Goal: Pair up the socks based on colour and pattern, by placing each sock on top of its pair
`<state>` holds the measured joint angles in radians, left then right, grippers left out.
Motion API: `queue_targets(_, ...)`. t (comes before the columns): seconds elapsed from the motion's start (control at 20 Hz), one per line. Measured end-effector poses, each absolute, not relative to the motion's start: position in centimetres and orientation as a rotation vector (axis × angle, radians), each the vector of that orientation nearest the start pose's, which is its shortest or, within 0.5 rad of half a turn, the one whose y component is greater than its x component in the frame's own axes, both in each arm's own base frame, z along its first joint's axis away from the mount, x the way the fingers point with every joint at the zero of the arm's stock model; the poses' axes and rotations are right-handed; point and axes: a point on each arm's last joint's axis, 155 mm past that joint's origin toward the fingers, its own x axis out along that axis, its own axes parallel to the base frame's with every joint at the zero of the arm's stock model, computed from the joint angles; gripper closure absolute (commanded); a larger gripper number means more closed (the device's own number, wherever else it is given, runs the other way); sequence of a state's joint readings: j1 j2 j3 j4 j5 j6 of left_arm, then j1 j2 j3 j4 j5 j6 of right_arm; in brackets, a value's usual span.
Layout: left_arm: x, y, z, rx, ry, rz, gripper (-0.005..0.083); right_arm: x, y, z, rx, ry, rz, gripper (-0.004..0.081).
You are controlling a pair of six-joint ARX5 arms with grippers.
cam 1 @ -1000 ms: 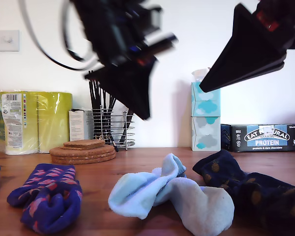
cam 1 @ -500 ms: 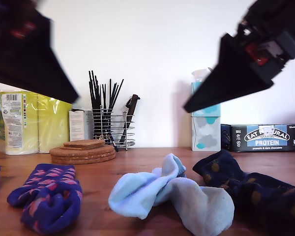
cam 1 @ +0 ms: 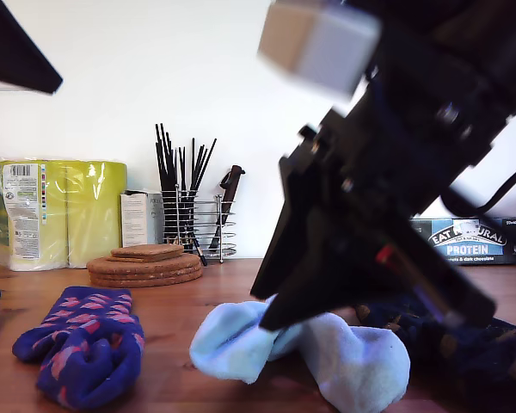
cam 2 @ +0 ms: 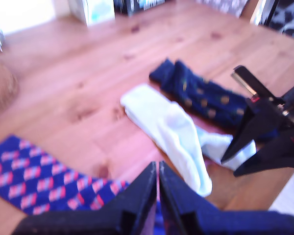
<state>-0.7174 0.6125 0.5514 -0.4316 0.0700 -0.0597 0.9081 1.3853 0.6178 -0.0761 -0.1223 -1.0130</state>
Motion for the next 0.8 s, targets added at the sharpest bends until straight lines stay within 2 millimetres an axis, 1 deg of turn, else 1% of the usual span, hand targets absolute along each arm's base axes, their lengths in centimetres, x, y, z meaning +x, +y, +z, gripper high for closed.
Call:
queue_targets(0.05, 19.7, -18.9, 17.9, 0.1, 0.516, -0.753, 0.0793, 20.7, 29.9, 5.0, -1.236, 0.248, 1.317, 0.0391)
queue_targets(0.1, 19.6, -19.0, 17.9, 0.096, 0.518, -0.758, 0.0794, 21.6, 30.5, 5.5, -1.262, 0.231, 1.298, 0.0391)
queue_targets(0.2, 19.5, -19.1, 17.9, 0.094, 0.519, -0.765, 0.0793, 23.2, 32.1, 7.2, -1.294, 0.194, 1.284, 0.0392)
queue_targets(0.3, 19.5, -19.1, 17.9, 0.093, 0.52, -0.766, 0.0794, 24.0, 33.2, 8.3, -1.321, 0.192, 1.296, 0.0392)
queue_targets(0.4, 19.5, -19.1, 17.9, 0.093, 0.52, -0.766, 0.0793, 24.1, 33.3, 7.8, -1.351, 0.247, 1.329, 0.0392)
queue_targets(0.5, 19.4, -19.2, 17.9, 0.09, 0.52, -0.774, 0.0793, 23.9, 33.0, 6.3, -1.38, 0.349, 1.377, 0.0392)
queue_targets(0.6, 19.3, -19.3, 17.9, 0.087, 0.522, -0.782, 0.0793, 23.4, 32.5, 4.8, -1.425, 0.407, 1.423, 0.0392)
queue_targets(0.65, 19.3, -19.4, 17.9, 0.087, 0.522, -0.783, 0.0793, 23.2, 32.2, 4.4, -1.444, 0.416, 1.44, 0.0392)
queue_targets(0.8, 19.3, -19.4, 17.9, 0.086, 0.521, -0.783, 0.0793, 22.8, 31.6, 4.0, -1.493, 0.415, 1.477, 0.0392)
